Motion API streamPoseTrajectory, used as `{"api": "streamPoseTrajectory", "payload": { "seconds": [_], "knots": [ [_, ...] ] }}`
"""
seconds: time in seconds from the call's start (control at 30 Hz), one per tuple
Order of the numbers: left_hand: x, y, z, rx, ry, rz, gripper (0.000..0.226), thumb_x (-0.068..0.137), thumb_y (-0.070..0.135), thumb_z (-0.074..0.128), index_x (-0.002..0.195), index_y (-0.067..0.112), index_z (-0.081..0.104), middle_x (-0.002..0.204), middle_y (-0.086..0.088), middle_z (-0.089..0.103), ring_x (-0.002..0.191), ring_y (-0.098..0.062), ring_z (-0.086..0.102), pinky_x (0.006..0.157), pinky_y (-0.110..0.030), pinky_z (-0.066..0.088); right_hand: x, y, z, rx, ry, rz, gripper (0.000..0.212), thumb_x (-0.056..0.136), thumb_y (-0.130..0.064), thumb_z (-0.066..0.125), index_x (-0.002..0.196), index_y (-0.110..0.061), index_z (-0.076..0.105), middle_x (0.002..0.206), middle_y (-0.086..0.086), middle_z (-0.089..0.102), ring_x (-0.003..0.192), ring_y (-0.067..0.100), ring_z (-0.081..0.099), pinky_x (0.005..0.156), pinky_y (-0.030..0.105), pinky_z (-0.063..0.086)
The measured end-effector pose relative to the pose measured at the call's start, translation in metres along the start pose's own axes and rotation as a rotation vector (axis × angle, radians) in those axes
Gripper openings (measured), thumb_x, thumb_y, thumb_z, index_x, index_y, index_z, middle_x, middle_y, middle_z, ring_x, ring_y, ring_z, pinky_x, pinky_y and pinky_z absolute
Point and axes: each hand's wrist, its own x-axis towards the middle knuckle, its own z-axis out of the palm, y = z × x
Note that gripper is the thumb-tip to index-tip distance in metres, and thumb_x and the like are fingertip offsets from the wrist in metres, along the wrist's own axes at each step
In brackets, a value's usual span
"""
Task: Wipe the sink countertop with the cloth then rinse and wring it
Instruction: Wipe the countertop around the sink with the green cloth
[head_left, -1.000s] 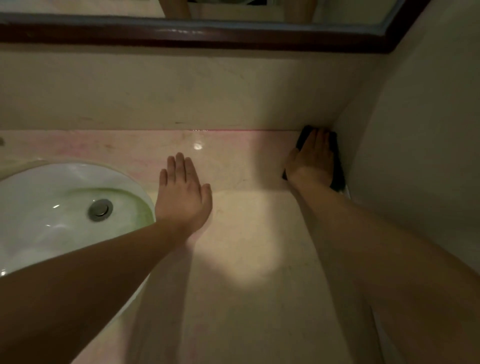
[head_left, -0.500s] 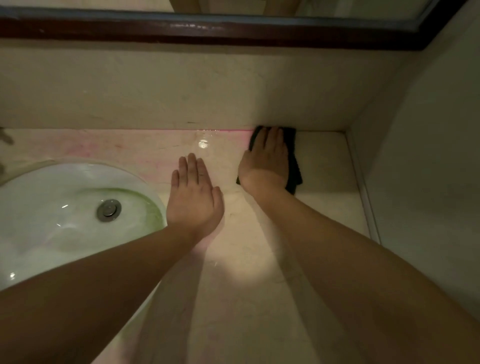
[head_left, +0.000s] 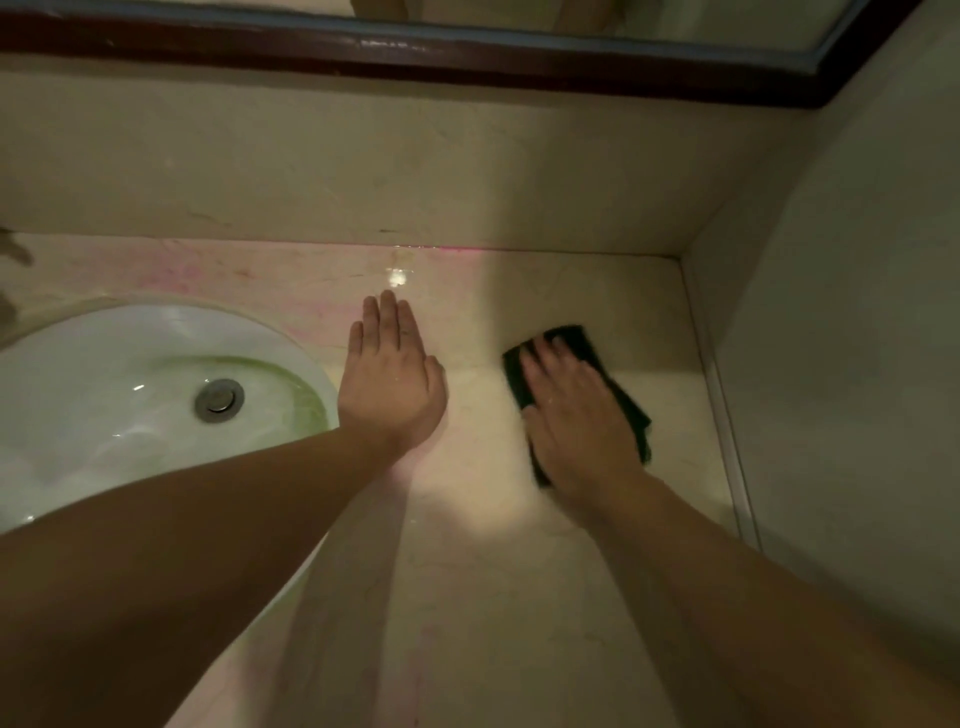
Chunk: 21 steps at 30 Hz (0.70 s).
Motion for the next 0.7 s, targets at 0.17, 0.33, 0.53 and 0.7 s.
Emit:
{"api": "streamPoseTrajectory", "payload": {
  "seconds": [0.17, 0.33, 0.53, 0.7],
  "knots": [
    [0.002, 0.000, 0.003, 0.016, 0.005, -0.006, 0.069, 0.093, 0.032, 0.026, 0.150, -0.005, 0.015, 0.158, -0.024, 0.013, 0.147, -0.037, 0.009, 0.120, -0.048, 0.012, 0.095, 0.015, -0.007, 0.098, 0.024, 0.118, 0.059, 0.099, -0.025, 0.030, 0.154, -0.011, 0.015, 0.163, 0.007, 0.013, 0.150, 0.023, 0.010, 0.121, 0.037, 0.009],
    [0.003, 0.000, 0.006, 0.025, 0.023, -0.010, 0.068, 0.092, 0.030, 0.030, 0.149, -0.005, 0.020, 0.157, -0.024, 0.017, 0.147, -0.038, 0.013, 0.119, -0.049, 0.016, 0.128, -0.008, -0.004, 0.070, 0.006, -0.106, 0.056, 0.101, -0.022, 0.030, 0.153, -0.009, 0.016, 0.162, 0.008, 0.015, 0.150, 0.025, 0.010, 0.120, 0.034, 0.007],
    [0.005, 0.001, 0.008, 0.026, 0.044, -0.020, 0.068, 0.091, 0.030, 0.030, 0.148, -0.005, 0.023, 0.156, -0.025, 0.021, 0.146, -0.037, 0.016, 0.119, -0.048, 0.018, 0.166, -0.056, -0.007, 0.107, -0.067, -0.364, 0.056, 0.097, -0.022, 0.025, 0.150, -0.007, 0.029, 0.159, 0.010, 0.027, 0.147, 0.026, 0.022, 0.120, 0.040, 0.017],
    [0.005, 0.000, 0.012, -0.004, 0.091, -0.038, 0.068, 0.088, 0.027, 0.031, 0.146, -0.007, 0.027, 0.154, -0.026, 0.027, 0.145, -0.035, 0.022, 0.119, -0.045, 0.020, 0.189, -0.061, -0.004, 0.163, -0.044, -0.637, 0.052, 0.092, -0.019, 0.032, 0.136, 0.002, 0.051, 0.143, 0.019, 0.050, 0.134, 0.033, 0.047, 0.112, 0.042, 0.035]
  ]
}}
